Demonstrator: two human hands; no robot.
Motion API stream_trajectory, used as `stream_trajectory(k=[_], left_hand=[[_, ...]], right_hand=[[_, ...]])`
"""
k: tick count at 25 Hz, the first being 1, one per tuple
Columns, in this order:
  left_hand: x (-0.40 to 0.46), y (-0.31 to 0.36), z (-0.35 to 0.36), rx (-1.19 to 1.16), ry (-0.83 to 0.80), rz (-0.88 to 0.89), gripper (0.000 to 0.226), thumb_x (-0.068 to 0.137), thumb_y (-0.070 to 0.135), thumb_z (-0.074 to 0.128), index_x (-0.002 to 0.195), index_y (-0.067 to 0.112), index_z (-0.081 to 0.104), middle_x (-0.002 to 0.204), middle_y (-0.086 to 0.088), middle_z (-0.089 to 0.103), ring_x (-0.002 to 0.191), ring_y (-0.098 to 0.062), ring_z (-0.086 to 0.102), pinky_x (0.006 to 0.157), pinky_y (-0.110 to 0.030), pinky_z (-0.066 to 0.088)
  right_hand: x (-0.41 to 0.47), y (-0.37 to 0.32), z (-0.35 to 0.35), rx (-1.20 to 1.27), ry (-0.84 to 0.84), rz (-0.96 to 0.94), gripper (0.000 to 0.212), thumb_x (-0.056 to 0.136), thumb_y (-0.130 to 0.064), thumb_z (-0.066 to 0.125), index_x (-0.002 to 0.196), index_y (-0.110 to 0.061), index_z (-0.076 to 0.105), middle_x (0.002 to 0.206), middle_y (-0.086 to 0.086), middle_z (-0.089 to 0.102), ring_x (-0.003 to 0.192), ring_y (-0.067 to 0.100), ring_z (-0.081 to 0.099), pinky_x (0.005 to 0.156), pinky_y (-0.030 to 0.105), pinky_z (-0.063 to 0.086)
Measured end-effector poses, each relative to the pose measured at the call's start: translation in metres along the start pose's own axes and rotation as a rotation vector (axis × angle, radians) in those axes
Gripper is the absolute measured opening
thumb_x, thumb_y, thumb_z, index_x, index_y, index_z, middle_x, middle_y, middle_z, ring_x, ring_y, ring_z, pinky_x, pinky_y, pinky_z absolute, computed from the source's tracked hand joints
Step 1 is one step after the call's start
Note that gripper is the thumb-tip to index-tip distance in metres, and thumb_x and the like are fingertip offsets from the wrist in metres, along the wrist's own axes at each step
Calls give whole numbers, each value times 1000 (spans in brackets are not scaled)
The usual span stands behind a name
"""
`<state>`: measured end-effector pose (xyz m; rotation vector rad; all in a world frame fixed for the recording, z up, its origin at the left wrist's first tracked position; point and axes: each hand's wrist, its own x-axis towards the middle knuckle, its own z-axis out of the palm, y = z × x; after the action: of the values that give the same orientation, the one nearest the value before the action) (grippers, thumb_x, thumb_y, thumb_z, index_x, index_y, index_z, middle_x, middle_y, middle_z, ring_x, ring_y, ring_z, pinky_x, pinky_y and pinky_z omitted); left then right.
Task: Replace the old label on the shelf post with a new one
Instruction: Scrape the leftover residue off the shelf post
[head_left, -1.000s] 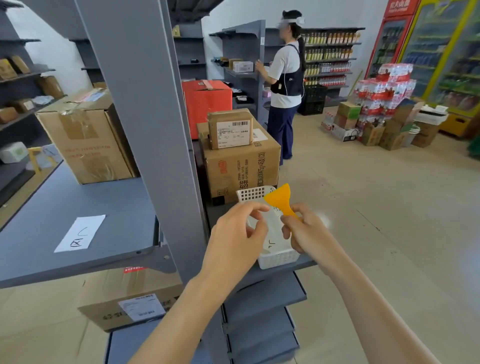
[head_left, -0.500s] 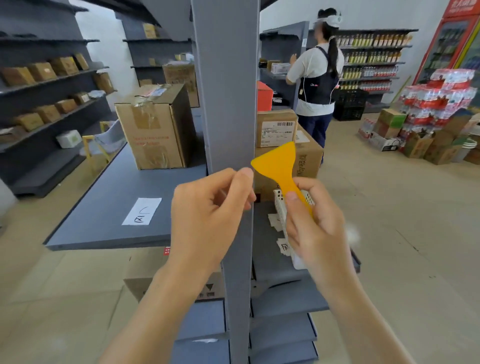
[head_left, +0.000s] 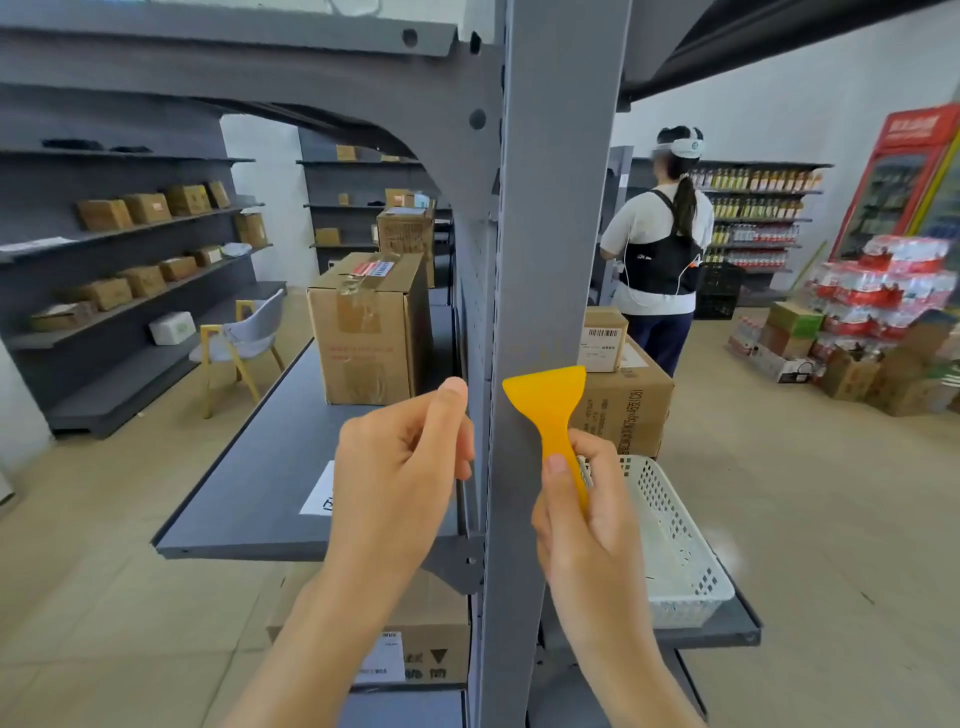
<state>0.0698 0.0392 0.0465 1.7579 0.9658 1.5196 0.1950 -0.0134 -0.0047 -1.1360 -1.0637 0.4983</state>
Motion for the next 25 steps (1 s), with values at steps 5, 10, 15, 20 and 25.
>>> stream_trajectory(k=[5,10,15,20,25], left_hand=[[5,4,-3,-22,-19,25,59,103,32,50,49,13,58,50,-11,62,44,-18,54,50,-25,46],[12,7,-5,-28,-16,45,59,103,33,49,49,13,60,50,-10,63,47,-25,58,53,-33,50],[17,4,-5,-37,-48,34,58,104,34,49,52,11,62,52,-11,64,46,-21,57,53,-35,50],[18,-5,-3,-48,-77,6,55,103,34,49,54,12,65,52,-12,63,46,-25,56,50,-28,47],[17,-9,-3,-39,-87,1,56,103,34,50,53,14,66,51,-10,63,43,-10,55,50,-19,47]], right_hand=[[15,-18,7,-20,14,-31,14,106,-30,46,106,-33,59,54,-9,38,48,11,33,49,29,29],[37,-55,15,118,-20,-6,21,106,-27,44,101,-26,64,52,-5,35,40,13,29,37,23,26],[34,-47,13,139,-24,20,26,106,-29,43,97,-20,65,51,-4,34,39,13,27,36,24,24],[8,-8,9,144,-68,140,32,89,-50,45,87,-26,67,51,-2,37,38,13,26,35,25,23],[1,4,7,137,-53,190,33,86,-51,45,82,-25,65,52,0,37,39,15,25,37,27,20]])
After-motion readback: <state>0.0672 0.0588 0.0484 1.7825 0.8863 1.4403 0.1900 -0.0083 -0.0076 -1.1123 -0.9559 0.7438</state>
